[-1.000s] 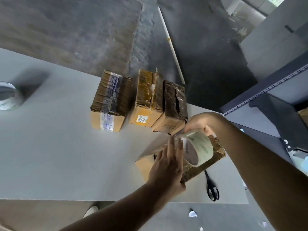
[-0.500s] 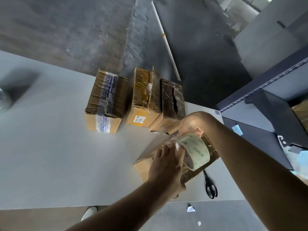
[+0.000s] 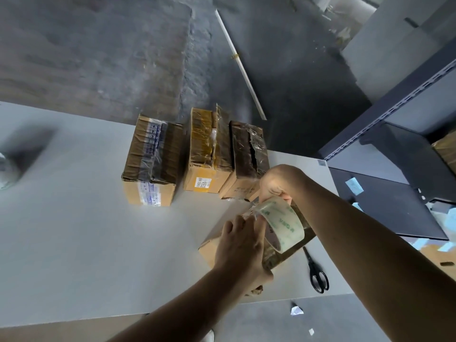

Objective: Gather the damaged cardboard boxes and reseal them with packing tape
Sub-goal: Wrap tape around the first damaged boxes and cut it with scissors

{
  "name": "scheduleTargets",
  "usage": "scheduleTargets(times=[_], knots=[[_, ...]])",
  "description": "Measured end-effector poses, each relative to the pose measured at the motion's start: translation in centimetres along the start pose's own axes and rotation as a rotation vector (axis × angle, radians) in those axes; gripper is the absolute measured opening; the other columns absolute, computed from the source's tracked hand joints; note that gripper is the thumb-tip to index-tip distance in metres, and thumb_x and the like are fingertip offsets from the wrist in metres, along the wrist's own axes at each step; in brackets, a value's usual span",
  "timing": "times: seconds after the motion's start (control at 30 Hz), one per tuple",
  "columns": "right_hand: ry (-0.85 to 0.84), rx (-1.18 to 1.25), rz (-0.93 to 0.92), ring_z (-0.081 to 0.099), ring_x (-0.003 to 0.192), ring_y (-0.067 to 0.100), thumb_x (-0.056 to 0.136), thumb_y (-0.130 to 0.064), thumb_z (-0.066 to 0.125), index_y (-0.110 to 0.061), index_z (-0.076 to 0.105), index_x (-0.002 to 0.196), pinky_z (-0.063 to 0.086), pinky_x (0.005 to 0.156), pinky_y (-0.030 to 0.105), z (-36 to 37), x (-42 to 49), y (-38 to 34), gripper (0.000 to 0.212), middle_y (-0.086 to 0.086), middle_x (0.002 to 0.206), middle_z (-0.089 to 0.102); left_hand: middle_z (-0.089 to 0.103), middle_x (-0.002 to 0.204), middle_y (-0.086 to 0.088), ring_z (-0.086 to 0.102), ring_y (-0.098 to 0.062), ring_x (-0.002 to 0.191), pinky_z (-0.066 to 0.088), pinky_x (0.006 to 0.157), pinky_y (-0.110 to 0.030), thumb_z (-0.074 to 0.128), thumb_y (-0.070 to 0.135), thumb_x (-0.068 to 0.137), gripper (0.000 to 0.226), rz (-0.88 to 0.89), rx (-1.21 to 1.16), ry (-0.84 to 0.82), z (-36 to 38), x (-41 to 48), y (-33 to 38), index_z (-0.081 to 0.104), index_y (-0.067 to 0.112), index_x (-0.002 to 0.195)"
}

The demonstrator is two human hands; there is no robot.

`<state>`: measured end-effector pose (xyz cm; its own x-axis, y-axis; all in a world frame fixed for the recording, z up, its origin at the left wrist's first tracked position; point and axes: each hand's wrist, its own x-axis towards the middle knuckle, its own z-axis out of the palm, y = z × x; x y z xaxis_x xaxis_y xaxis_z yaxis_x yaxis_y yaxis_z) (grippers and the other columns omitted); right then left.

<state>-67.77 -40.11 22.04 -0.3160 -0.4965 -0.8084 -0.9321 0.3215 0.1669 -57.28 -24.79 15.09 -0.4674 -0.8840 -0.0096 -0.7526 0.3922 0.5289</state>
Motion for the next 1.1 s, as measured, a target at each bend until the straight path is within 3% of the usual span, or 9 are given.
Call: scheduleTargets(times=[0.23,0.37,0.43,0.5,0.6,0.67,0.8,0.97,1.1], knots=[[0.227,0.332,-0.143,0.054,0.091,0.028,0.081,-0.007,0.074,0.001,0.063,0.119,0.050,0.097,0.041,0.8,0.3,1.8,0.040,0.013,0.100,0.055,0.041,0.140,-0.004,0.040,-0.021,0.115,0.036,0.102,-0.032,0.073,0.064,0.069,0.103,0.005,0.001,0.030,-0.1,0.3,-0.6,0.022,0.014,0.143],[0.178,0.329,-0.154,0.059,0.072,0.014,0.082,-0.018,0.080,-0.007,0.067,0.095,0.051,0.057,0.018,0.6,0.1,2.7,0.022,0.008,0.088,0.062,0.043,0.137,-0.006,0.042,-0.023,0.115,0.037,0.102,-0.035,0.072,0.068,0.067,0.103,0.022,0.042,0.035,-0.5,0.7,-1.0,0.026,0.011,0.139],[0.120,0.480,-0.179,0.062,0.072,0.014,0.085,-0.029,0.079,-0.009,0.070,0.098,0.047,0.047,0.018,0.3,-1.0,3.3,0.025,0.006,0.086,0.065,0.042,0.138,-0.007,0.041,-0.025,0.116,0.035,0.102,-0.037,0.072,0.069,0.066,0.106,0.020,0.061,0.030,-0.6,0.8,-1.1,0.023,0.010,0.139],[0.093,0.651,-0.218,0.064,0.078,0.015,0.089,-0.043,0.070,-0.012,0.069,0.101,0.048,0.052,0.022,0.5,-2.2,4.3,0.034,0.006,0.091,0.067,0.041,0.138,-0.006,0.040,-0.025,0.117,0.034,0.103,-0.037,0.071,0.070,0.065,0.108,0.014,0.061,0.015,-0.6,0.9,-1.2,0.021,0.010,0.140],[0.080,0.815,-0.262,0.068,0.096,0.028,0.082,-0.063,0.063,-0.015,0.068,0.104,0.056,0.086,0.038,1.3,-3.6,5.9,0.054,0.010,0.102,0.071,0.041,0.137,-0.006,0.039,-0.023,0.117,0.035,0.104,-0.036,0.072,0.072,0.064,0.111,0.005,0.057,-0.007,-0.7,0.8,-1.0,0.019,0.011,0.141],[0.022,0.892,-0.307,0.067,0.103,0.033,0.074,-0.067,0.063,-0.015,0.066,0.108,0.049,0.102,0.045,2.4,-4.3,7.1,0.062,0.012,0.105,0.071,0.042,0.135,-0.006,0.040,-0.023,0.115,0.035,0.102,-0.035,0.072,0.072,0.064,0.114,0.001,0.063,-0.017,-0.8,0.8,-0.9,0.016,0.010,0.141],[-0.101,0.988,-0.460,0.064,0.112,0.033,0.079,-0.053,0.065,-0.016,0.060,0.125,0.049,0.102,0.043,4.9,-4.9,9.6,0.059,0.015,0.113,0.070,0.043,0.133,-0.007,0.040,-0.022,0.116,0.036,0.101,-0.034,0.073,0.071,0.064,0.119,-0.009,0.068,-0.033,-1.0,1.2,-1.0,0.009,0.008,0.142],[-0.015,1.058,-0.570,0.059,0.104,0.033,0.089,-0.049,0.065,-0.010,0.063,0.122,0.048,0.087,0.037,6.4,-5.1,10.7,0.051,0.017,0.108,0.065,0.037,0.145,-0.010,0.038,-0.026,0.126,0.033,0.110,-0.040,0.077,0.072,0.059,0.145,-0.036,0.068,-0.118,-1.3,1.7,-0.7,-0.011,0.002,0.151],[0.082,1.069,-0.621,0.054,0.097,0.035,0.097,-0.042,0.052,-0.014,0.065,0.106,0.044,0.082,0.036,7.2,-5.8,10.1,0.033,0.017,0.099,0.059,0.039,0.134,-0.007,0.038,-0.025,0.117,0.037,0.102,-0.039,0.075,0.077,0.054,0.118,-0.029,0.137,-0.162,-1.6,2.1,-0.9,0.026,0.010,0.139]])
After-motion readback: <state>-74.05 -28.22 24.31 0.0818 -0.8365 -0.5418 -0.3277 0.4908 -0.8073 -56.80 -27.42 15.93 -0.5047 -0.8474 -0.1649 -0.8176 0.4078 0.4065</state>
